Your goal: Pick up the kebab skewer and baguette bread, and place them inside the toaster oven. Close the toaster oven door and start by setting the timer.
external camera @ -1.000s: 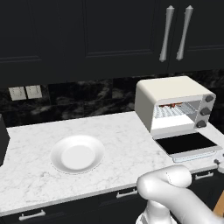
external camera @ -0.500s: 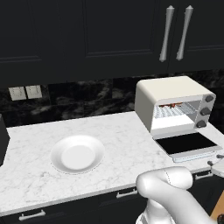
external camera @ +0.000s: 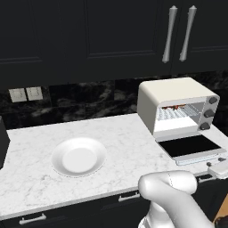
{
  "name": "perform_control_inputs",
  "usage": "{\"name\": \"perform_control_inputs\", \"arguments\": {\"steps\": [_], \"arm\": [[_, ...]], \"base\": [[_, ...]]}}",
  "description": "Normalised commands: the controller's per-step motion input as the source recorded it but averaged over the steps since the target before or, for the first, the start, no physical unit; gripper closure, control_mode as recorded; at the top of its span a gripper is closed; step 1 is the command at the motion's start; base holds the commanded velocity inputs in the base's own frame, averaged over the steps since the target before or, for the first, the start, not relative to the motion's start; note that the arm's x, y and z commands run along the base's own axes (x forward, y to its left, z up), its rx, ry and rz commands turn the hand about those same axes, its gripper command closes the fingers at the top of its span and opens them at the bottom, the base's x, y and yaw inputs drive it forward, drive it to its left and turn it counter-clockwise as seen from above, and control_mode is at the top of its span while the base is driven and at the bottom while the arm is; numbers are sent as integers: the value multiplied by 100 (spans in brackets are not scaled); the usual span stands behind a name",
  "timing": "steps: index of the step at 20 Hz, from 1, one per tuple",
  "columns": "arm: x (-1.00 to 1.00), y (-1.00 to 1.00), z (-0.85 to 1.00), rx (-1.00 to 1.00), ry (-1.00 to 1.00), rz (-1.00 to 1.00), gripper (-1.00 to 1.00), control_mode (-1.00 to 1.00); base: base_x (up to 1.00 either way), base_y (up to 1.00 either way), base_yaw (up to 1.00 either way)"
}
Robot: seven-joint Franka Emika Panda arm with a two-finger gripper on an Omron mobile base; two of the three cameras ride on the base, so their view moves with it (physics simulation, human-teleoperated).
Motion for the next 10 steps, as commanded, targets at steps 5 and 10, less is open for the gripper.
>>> {"name": "perform_control_inputs", "arguments": {"steps": [5,10], "arm": [[29,10,-1,0,0,-5,-100,-100],[33,0,3,0,0,-2,-100,-100]], "base": [[0,0,0],[0,0,0]]}}
